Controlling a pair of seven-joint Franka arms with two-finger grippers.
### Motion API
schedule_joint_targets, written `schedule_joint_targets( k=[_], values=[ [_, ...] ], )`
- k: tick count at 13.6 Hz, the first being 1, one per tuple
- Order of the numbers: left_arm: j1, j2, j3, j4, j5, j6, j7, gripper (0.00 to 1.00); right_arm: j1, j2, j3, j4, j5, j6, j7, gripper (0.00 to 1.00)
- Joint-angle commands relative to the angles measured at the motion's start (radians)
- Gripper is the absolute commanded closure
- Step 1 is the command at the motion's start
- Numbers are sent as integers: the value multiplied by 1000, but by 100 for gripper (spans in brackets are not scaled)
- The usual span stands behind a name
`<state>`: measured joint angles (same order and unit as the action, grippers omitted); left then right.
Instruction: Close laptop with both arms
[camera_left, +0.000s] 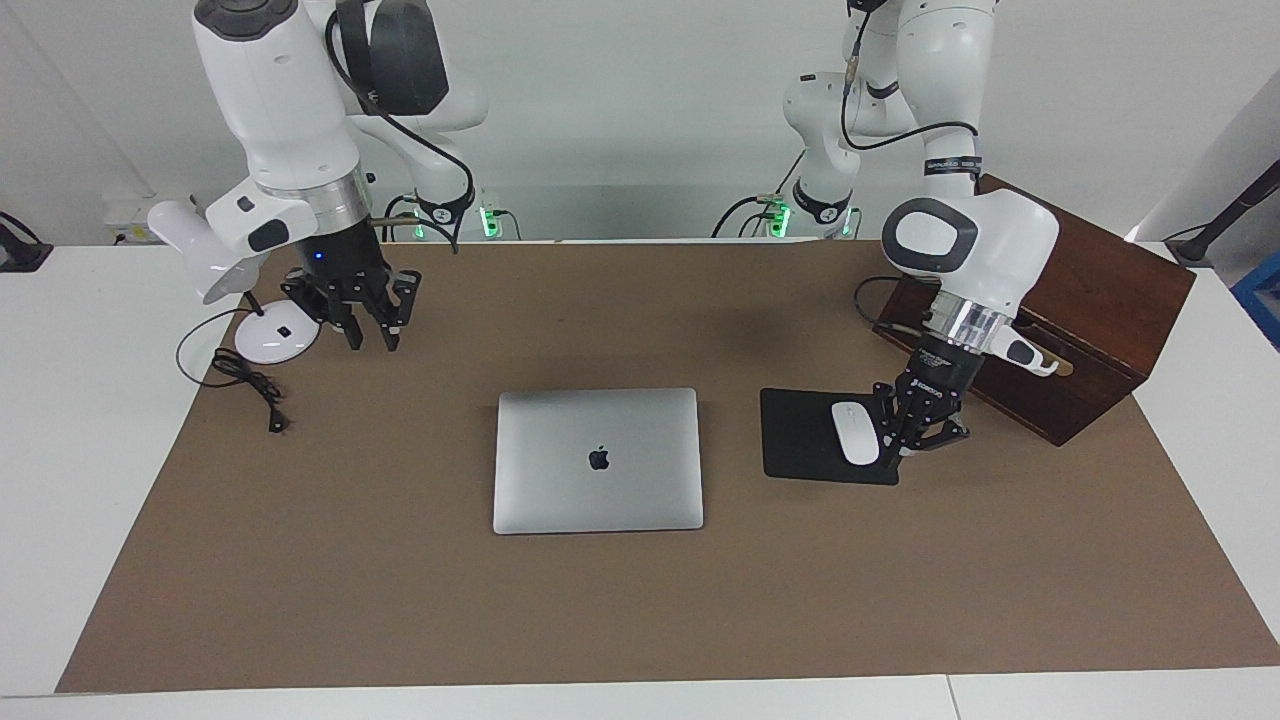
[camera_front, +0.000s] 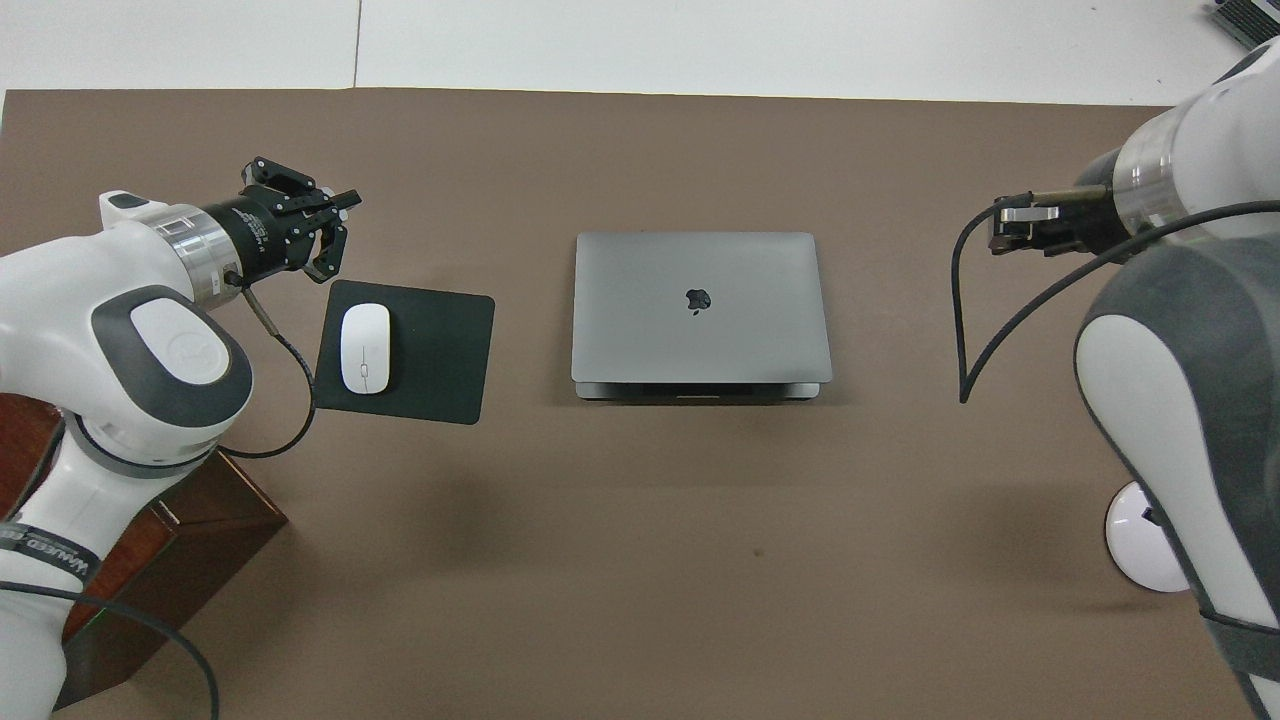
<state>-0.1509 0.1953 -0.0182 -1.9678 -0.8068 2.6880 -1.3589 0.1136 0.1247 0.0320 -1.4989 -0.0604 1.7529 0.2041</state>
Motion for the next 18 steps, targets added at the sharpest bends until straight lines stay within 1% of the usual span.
schedule_joint_targets(
  k=[1, 3, 5, 8, 10, 12, 16, 18],
  values=[
    [74, 26, -5, 101, 156, -163, 21, 100, -17, -25, 9, -9, 11, -23, -29, 0],
    [100, 47, -6, 150, 323, -242, 37, 100, -17, -30, 9, -9, 13, -30, -29, 0],
    [102, 61, -6, 213, 453, -328, 40, 100, -17, -34, 9, -9, 14, -38, -29, 0],
    [122, 94, -5, 328, 575, -503, 75, 100, -25, -40, 11, -9, 19, -43, -29, 0],
    [123, 111, -5, 398, 642, -621, 154, 100, -26, -45, 9, -9, 19, -52, -29, 0],
    [123, 113, 0, 417, 655, -706, 251, 100, -28, -51, 11, -9, 20, -65, -28, 0],
    [122, 78, 9, 428, 826, -867, 510, 100, -66, -60, 11, -9, 109, -75, -26, 0],
    [125, 50, 15, 426, 839, -925, 581, 100, -66, -62, 9, -9, 128, -75, -25, 0]
  ],
)
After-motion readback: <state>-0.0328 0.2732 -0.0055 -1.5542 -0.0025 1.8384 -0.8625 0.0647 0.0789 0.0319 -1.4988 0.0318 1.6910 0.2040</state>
